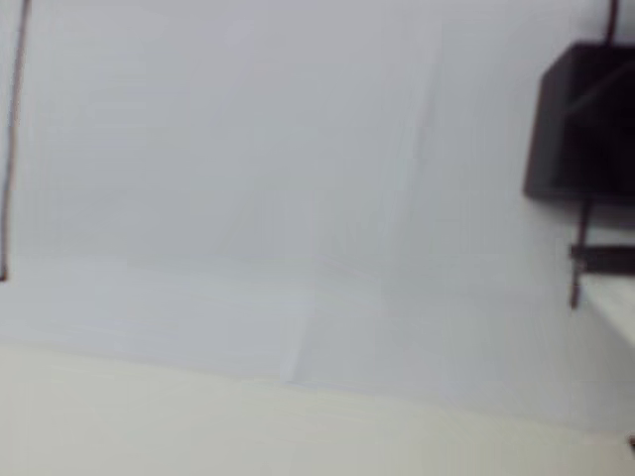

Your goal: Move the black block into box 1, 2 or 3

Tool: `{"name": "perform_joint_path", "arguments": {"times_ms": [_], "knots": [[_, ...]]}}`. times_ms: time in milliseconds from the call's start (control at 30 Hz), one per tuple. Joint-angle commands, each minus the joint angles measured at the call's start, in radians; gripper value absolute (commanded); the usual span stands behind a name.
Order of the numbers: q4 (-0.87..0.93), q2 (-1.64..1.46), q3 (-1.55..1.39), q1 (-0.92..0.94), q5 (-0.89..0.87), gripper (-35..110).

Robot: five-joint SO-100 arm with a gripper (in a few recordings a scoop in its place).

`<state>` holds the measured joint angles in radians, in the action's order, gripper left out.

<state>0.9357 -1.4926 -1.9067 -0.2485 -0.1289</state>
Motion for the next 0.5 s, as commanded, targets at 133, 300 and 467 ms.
{"name": "perform_joint_path", "arguments": {"times_ms": [133,300,467], "knots": [[-0.006,-0.032,-0.017,-0.021,0.006,24],[-0.009,-0.043,-0.028,-0.021,-0.003,0],[-0.009,-0.063,-0.04,-0.021,-0.006,0]]}}
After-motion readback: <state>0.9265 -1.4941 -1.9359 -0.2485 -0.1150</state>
